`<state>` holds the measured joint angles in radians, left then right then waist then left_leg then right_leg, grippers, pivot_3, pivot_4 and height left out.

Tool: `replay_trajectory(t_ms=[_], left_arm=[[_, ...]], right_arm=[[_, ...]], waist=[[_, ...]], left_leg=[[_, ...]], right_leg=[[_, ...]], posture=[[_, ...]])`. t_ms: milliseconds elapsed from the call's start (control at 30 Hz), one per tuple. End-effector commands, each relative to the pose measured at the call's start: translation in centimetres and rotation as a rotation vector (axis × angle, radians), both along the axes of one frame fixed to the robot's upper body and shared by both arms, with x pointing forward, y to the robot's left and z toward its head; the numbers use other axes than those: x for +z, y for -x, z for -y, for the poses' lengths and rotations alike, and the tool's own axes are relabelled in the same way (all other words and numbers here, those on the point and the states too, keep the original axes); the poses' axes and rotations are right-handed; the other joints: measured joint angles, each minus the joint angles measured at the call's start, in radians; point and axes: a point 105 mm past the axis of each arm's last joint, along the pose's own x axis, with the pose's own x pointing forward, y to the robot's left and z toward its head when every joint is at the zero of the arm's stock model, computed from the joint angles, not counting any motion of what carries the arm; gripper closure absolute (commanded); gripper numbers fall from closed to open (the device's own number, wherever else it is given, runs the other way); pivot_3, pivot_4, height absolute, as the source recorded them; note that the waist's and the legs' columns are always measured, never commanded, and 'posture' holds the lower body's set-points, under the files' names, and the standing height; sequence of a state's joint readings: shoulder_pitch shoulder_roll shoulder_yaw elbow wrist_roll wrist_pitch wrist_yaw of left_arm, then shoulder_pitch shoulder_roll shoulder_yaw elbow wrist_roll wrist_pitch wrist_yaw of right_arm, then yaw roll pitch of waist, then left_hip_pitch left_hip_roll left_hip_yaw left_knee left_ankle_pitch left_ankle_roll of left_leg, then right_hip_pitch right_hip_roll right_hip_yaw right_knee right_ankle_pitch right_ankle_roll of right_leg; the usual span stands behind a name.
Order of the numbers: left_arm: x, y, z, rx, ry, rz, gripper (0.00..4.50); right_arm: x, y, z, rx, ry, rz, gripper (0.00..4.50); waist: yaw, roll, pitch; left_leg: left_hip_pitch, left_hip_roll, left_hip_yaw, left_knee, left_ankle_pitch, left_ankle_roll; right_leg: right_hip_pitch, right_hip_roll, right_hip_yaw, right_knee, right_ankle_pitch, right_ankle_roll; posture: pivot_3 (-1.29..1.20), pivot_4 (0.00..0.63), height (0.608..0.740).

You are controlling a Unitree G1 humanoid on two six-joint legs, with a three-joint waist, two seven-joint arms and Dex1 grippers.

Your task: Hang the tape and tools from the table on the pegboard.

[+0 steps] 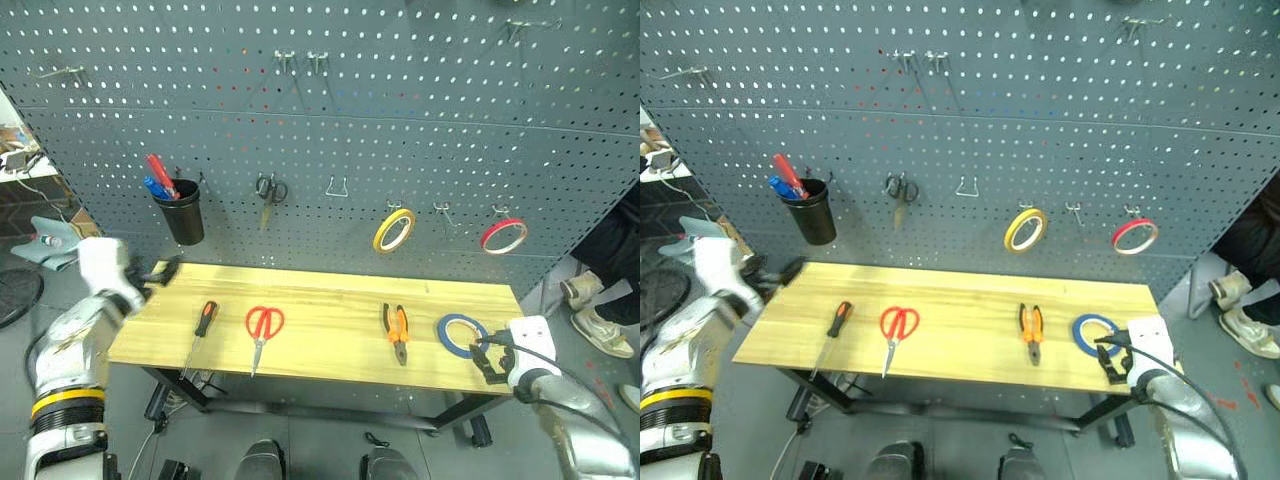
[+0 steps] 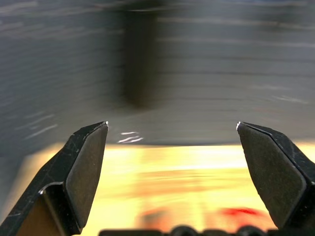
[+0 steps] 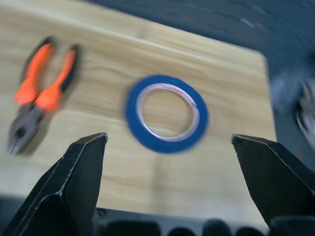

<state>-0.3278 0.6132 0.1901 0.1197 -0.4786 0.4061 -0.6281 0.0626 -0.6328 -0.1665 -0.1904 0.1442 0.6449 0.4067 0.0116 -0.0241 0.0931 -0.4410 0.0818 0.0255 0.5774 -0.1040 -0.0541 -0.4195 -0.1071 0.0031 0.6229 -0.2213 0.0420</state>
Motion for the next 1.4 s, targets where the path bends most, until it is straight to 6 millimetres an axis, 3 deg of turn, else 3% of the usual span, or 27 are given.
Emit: replay_trajectory(t_ms=[33,167,300,500,633,700,967,1067,1367,1400], left_arm=[[2.5,1.5,6.8,-0.338,0.002,0.029,0.07],[3.0,5.0,12.8,-0.749,-0.018,0.005,0.07],[3.3,6.6,15.7,-0.976,-0.008,-0.008,0.07],[4.1,7.0,17.6,-1.101,0.014,0.025,0.07],[4.2,6.9,18.1,-1.135,0.026,0.015,0.07],[4.2,7.1,18.2,-1.15,0.028,0.006,0.07],[4.8,7.5,18.7,-1.175,0.067,-0.002,0.07],[4.7,7.5,18.8,-1.175,0.066,-0.002,0.0],[4.9,7.6,18.7,-1.165,0.076,-0.008,0.0],[4.9,7.7,18.7,-1.165,0.08,-0.011,0.0]], right_arm=[[1.1,-1.5,-0.2,0.102,-0.016,-0.03,0.0],[2.0,-4.1,-0.3,0.189,0.002,-0.074,0.0],[1.9,-6.1,-0.3,0.204,-0.003,-0.128,0.0],[1.5,-7.4,-0.2,0.183,-0.033,-0.186,0.0],[0.6,-8.1,1.1,0.121,-0.042,-0.218,0.0],[0.4,-8.3,1.6,0.11,-0.04,-0.227,0.0],[-1.2,-8.4,2.1,0.105,-0.049,-0.268,0.0],[-1.1,-8.5,2.3,0.117,-0.044,-0.263,0.85],[-2.3,-7.8,1.5,0.207,-0.008,-0.278,3.97],[-2.4,-7.7,1.5,0.21,-0.005,-0.28,4.07]], waist=[[-0.002,-0.003,0.019],[-0.008,-0.007,0.068],[-0.005,-0.007,0.126],[0.004,-0.007,0.185],[0.003,-0.007,0.222],[0.001,-0.006,0.239],[-0.002,-0.009,0.289],[-0.002,-0.01,0.291],[-0.001,-0.011,0.293],[-0.001,-0.011,0.293]], left_leg=[[0.0,0.0,0.0,0.001,0.0,0.0],[0.001,0.002,-0.003,0.009,-0.001,0.004],[-0.006,0.002,-0.004,0.017,0.002,0.016],[-0.019,0.0,-0.004,0.024,0.001,0.024],[-0.03,-0.003,-0.005,0.031,-0.004,0.032],[-0.035,-0.006,-0.005,0.032,-0.004,0.032],[-0.035,-0.009,-0.006,0.032,-0.004,0.032],[-0.035,-0.009,-0.006,0.032,-0.004,0.032],[-0.035,-0.009,-0.006,0.032,-0.004,0.032],[-0.035,-0.009,-0.006,0.032,-0.004,0.032]], right_leg=[[0.0,0.001,0.001,0.001,0.0,0.0],[-0.001,0.011,0.01,0.005,0.0,0.0],[-0.004,0.014,0.017,0.006,0.0,0.001],[-0.01,0.016,0.021,0.006,-0.001,0.004],[-0.016,0.016,0.026,0.007,-0.001,0.005],[-0.02,0.016,0.031,0.009,0.004,0.014],[-0.02,0.016,0.036,0.01,0.003,0.018],[-0.02,0.016,0.036,0.01,0.001,0.022],[-0.02,0.016,0.036,0.01,0.0,0.025],[-0.02,0.016,0.036,0.01,0.0,0.025]], posture=[[0.05,0.171,0.74],[0.04,0.243,0.74],[0.05,0.296,0.74],[0.04,0.36,0.74],[0.05,0.414,0.74],[0.05,0.427,0.74],[0.07,0.466,0.74],[0.07,0.468,0.74],[0.08,0.462,0.74],[0.08,0.462,0.74]])
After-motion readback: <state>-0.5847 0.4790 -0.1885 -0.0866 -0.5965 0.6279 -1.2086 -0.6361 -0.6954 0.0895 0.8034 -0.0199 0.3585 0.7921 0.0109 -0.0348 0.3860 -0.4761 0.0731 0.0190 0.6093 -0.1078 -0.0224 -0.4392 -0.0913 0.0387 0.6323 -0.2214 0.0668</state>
